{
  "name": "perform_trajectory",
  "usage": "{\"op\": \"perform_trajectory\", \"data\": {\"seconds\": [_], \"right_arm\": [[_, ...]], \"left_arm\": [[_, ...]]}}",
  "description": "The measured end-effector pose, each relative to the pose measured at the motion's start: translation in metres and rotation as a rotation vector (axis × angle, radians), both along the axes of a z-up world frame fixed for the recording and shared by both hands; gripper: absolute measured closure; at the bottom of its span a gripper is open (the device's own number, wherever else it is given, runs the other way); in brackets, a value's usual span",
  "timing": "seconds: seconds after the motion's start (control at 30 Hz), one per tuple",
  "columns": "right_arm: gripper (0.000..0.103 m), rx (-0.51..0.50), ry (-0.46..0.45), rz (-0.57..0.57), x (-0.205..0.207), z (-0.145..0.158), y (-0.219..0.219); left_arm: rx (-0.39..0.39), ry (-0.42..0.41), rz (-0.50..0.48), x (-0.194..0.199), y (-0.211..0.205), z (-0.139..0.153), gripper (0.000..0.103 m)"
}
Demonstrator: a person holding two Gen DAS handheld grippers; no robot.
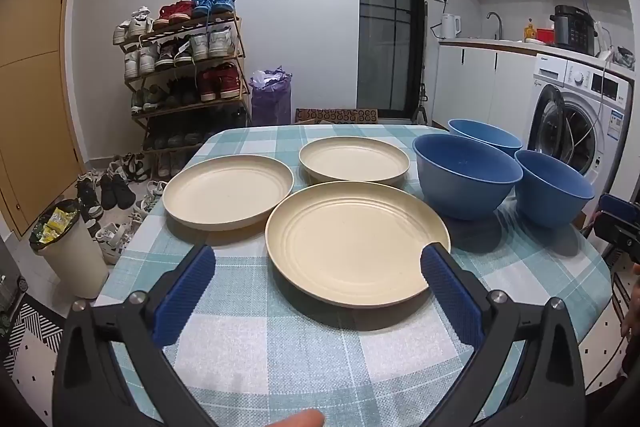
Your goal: Organize plates and bowls
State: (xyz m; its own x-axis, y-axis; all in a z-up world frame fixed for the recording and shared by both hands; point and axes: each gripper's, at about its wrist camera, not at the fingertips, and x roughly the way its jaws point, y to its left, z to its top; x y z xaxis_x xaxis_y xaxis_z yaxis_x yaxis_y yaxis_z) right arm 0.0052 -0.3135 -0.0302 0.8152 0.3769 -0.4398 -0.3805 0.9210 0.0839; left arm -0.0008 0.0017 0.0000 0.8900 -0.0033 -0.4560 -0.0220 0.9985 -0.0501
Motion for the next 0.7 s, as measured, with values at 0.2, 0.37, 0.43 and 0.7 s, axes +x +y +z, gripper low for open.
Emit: {"op": "perform_trajectory", "data": {"seconds": [0.2,0.37,0.43,0.7], "right_arm": [[0.000,-0.001,-0.007,0.004,-0.0002,0.0020,0.0017],[0.000,0.002,-0.018,0.010,-0.0019,0.0007,0.0021],[0.000,0.004,-0.021,0.009,-0.0031,0.0040,0.0006],[0.000,-0.010,-0.034,0.014,-0.0088,0.0058,0.0031]], "left_arm": [[0.015,0.009,0.007,0.0002,-0.0029,-0.0001,0.000],[0.007,0.006,0.010,0.0007,-0.0005,0.0018,0.000],[0.010,0.005,0.011,0.0018,-0.0002,0.0019,0.000],[0.012,0.003,0.012,0.0017,-0.0012,0.0025,0.000]]}}
